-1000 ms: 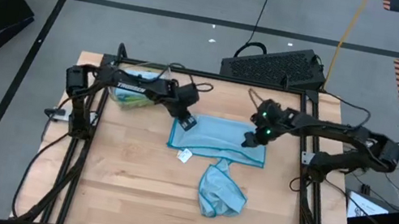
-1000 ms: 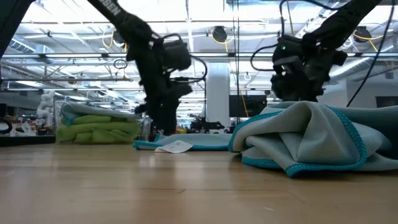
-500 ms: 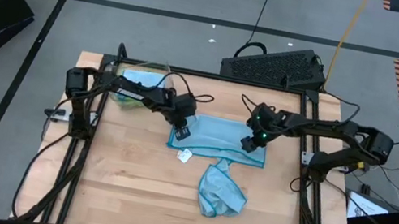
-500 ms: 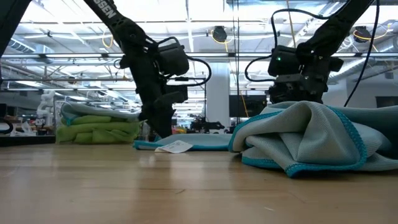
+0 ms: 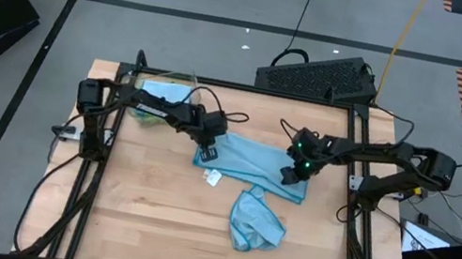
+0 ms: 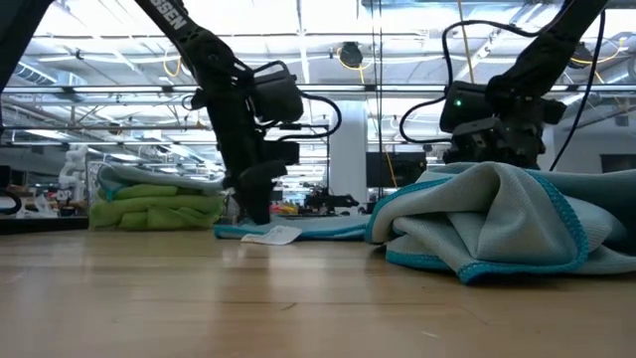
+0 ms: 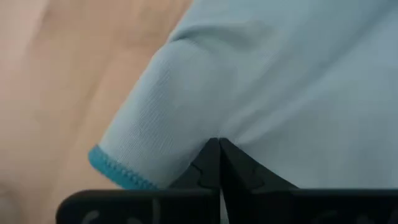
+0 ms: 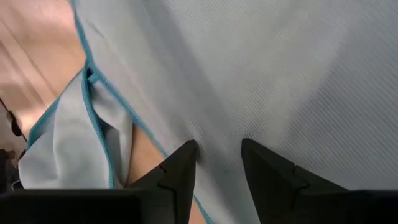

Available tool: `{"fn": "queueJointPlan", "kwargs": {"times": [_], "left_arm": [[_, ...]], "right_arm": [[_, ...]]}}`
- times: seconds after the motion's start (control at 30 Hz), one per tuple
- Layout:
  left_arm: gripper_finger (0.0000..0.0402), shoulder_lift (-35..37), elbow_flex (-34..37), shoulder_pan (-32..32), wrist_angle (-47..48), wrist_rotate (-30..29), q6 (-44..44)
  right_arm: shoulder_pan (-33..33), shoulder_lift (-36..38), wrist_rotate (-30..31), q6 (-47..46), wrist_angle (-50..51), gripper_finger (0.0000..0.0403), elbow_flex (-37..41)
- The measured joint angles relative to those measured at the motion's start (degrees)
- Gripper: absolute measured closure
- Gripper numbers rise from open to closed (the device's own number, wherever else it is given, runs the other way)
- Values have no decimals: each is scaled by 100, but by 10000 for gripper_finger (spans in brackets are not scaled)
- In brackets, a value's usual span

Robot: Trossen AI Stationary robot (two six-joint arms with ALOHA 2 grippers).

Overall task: Fold microfiber towels
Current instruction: Fold the left blue microfiber cloth

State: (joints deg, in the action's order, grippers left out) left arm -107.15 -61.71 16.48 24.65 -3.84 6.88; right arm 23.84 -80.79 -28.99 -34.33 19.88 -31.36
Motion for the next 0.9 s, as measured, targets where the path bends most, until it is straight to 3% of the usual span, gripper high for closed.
{"fn": "queueJointPlan", "kwargs": {"times": [0.23,0.43,0.67,0.83,0.9], "left_arm": [[378,319,-46,23,196,-378,-407],[376,816,-300,38,220,-216,-323],[376,1368,-392,-10,247,65,1151],[375,1422,-392,-310,-61,611,2243],[375,1414,-384,-518,-598,785,2356]], "right_arm": [[-109,171,-20,-285,158,275,31],[18,623,-15,-540,-189,275,46],[251,1378,40,-738,110,275,-150],[372,1625,587,-605,1551,251,-760],[390,1623,957,-412,2149,230,-1055]]}}
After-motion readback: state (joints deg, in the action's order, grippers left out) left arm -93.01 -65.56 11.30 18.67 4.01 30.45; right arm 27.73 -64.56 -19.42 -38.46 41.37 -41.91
